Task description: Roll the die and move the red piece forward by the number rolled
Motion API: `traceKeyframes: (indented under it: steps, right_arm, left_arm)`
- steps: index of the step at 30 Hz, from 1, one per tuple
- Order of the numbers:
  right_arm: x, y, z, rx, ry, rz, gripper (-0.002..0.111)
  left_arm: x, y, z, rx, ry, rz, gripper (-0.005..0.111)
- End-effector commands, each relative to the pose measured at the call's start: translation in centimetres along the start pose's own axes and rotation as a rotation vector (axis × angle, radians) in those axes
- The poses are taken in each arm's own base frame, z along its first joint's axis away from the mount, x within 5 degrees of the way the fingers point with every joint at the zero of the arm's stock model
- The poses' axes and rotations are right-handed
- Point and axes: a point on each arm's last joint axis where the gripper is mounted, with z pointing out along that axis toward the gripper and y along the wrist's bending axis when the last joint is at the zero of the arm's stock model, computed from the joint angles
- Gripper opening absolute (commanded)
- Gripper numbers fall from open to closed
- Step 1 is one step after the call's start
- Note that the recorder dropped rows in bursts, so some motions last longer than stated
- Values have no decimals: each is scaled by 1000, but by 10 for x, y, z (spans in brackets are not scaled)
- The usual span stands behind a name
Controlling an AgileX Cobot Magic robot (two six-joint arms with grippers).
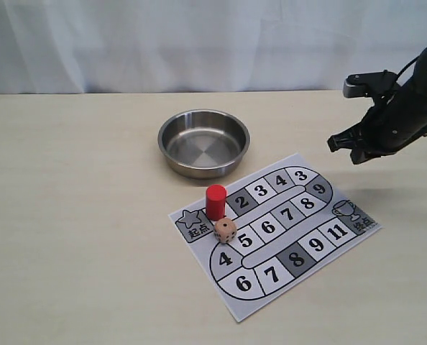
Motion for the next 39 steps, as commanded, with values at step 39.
traceKeyframes:
  steps: [39]
  right_arm:
    - [131, 39, -296, 113, -671, -25, 4]
  left_arm:
    - [0, 0, 0, 1, -10, -4, 0]
